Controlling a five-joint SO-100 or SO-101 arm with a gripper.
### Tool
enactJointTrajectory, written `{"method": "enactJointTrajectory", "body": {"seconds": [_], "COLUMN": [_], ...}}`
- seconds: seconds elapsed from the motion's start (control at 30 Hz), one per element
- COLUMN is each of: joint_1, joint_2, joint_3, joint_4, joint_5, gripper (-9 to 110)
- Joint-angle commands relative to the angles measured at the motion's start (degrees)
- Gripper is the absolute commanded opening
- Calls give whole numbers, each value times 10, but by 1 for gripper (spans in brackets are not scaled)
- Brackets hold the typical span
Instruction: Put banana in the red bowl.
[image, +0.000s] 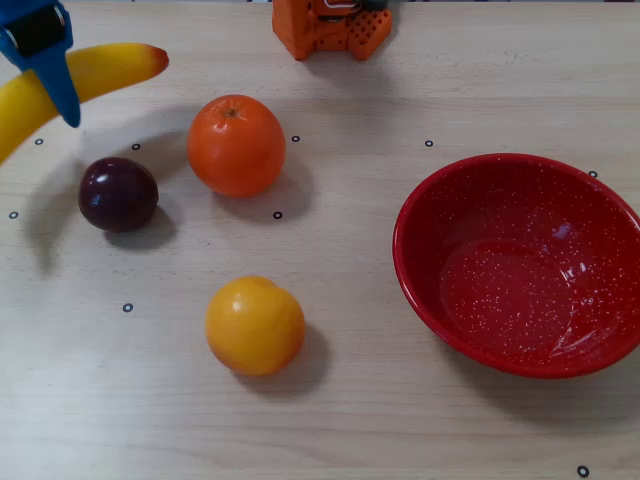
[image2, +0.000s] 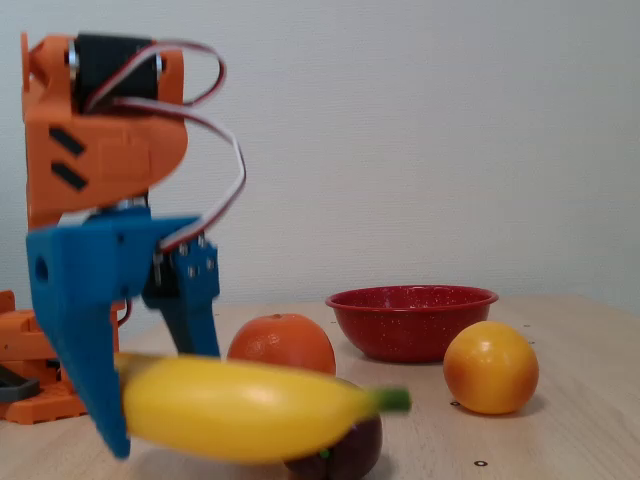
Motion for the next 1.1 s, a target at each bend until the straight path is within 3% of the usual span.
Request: {"method": "enactJointTrajectory", "body": {"seconds": [0.0,0.53,1.07], "joint_1": [-28,-157,-417], "joint_2": [133,231,303], "joint_3": [-13,-36,-46], "joint_4": [-20,5,48], "joint_5": [18,84,186], "gripper": [0,0,0]}}
